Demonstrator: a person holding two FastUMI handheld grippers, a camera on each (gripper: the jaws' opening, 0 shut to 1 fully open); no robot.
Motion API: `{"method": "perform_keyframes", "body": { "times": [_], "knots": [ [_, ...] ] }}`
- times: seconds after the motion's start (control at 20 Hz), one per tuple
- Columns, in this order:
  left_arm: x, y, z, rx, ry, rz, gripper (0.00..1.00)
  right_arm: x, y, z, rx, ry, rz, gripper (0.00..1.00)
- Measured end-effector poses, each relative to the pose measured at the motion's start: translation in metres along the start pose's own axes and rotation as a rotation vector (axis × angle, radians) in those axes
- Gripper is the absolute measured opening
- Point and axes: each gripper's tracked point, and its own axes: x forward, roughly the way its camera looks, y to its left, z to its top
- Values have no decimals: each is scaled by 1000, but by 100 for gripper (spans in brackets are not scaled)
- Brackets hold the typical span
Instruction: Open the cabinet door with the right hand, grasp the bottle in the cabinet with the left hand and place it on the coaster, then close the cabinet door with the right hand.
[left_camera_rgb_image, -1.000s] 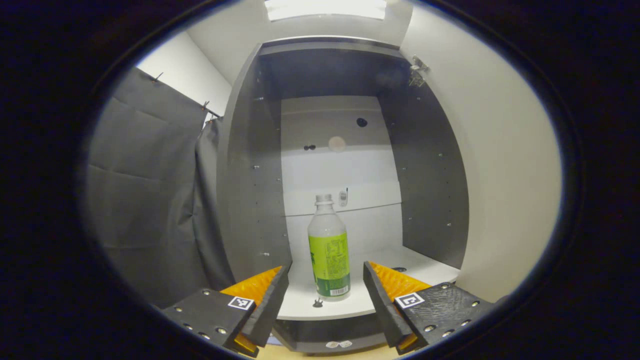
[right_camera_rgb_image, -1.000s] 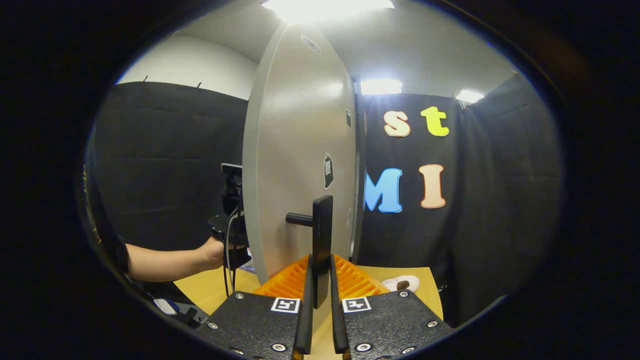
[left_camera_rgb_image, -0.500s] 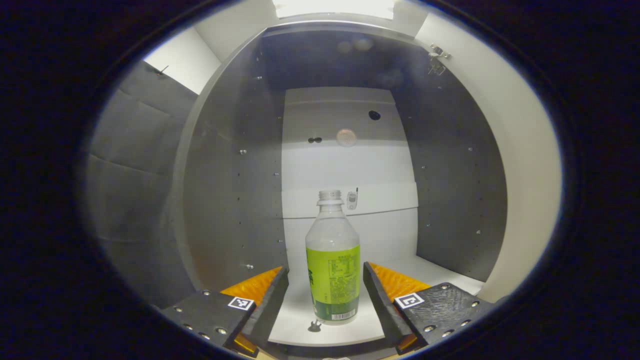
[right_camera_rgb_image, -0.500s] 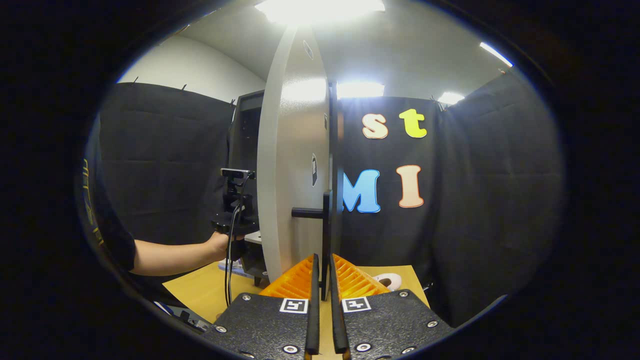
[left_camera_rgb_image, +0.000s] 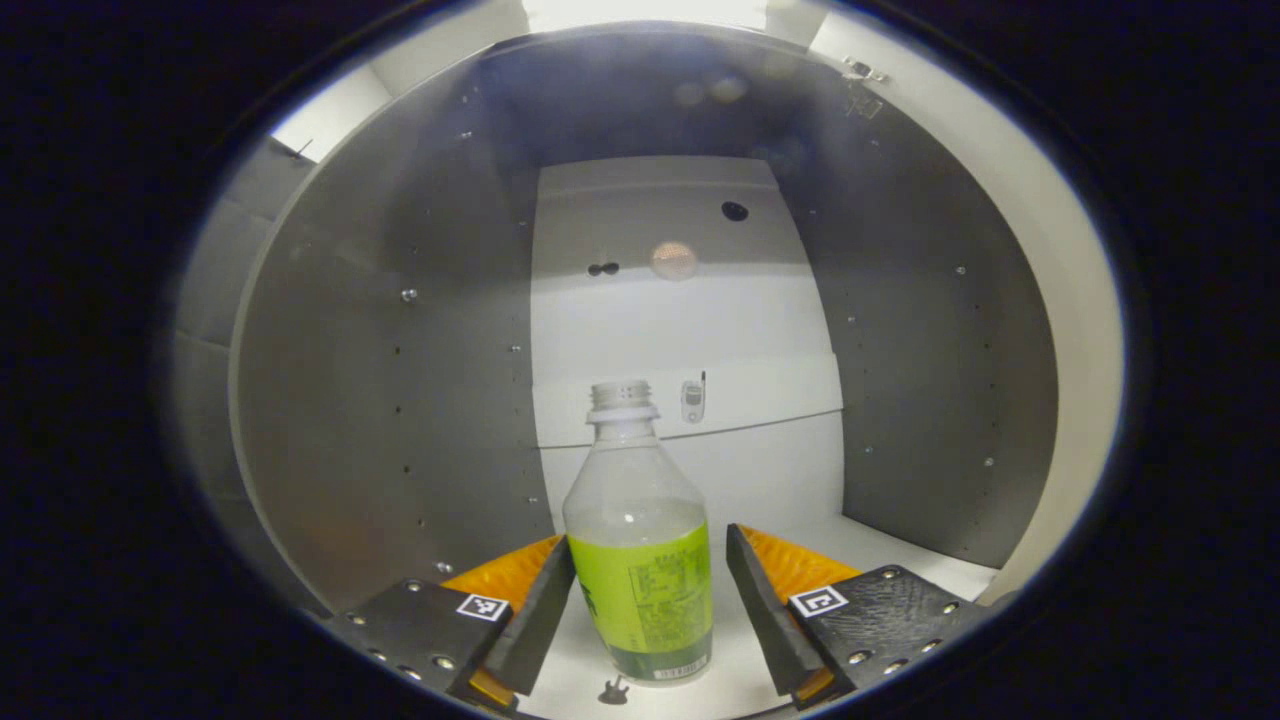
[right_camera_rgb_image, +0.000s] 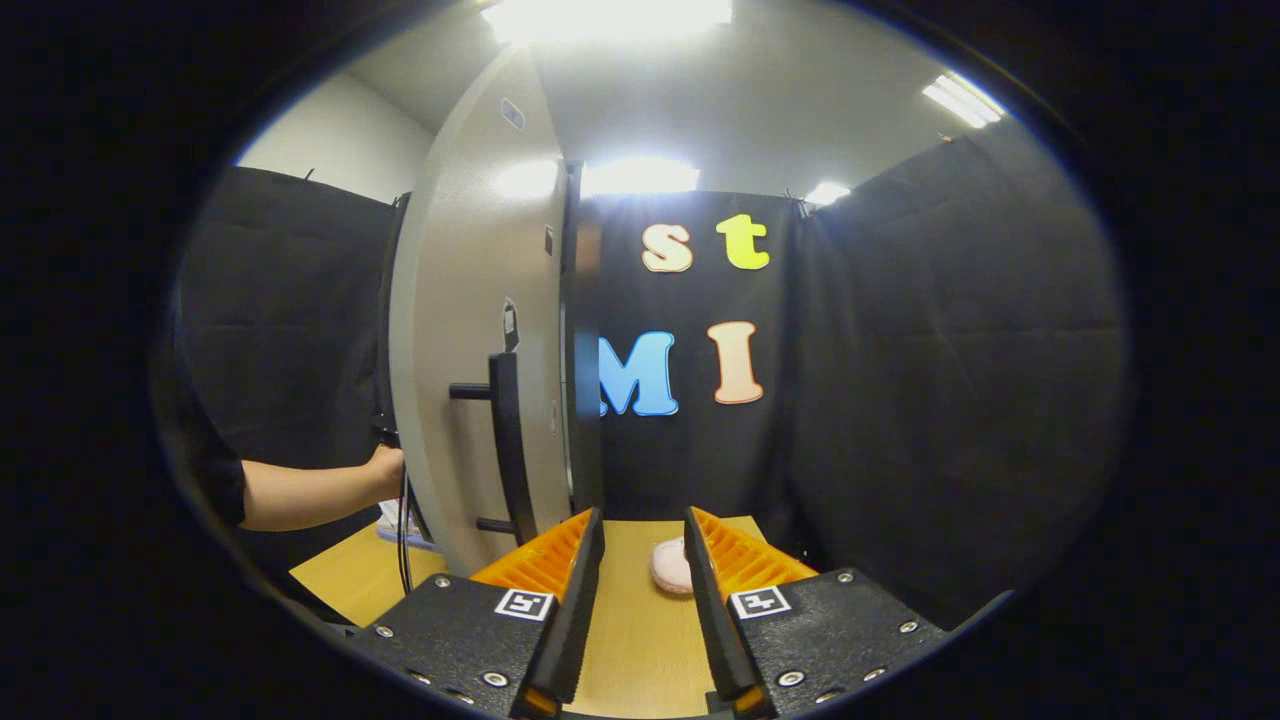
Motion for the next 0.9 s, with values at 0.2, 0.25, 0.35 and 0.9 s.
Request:
{"method": "perform_keyframes", "body": {
  "times": [0.2,0.25,0.35,0.9],
  "knots": [
    [-1,-2,3,62,20,0,67,2,-44,-23,-19,48,-149,51],
    [-5,1,5,79,22,20,68,3,-48,-26,-7,53,-169,51],
    [-22,-3,16,61,-6,18,67,7,-55,-35,47,68,-190,60],
    [-140,8,71,33,-122,82,60,111,-79,-78,53,158,-139,92]
  ]
}}
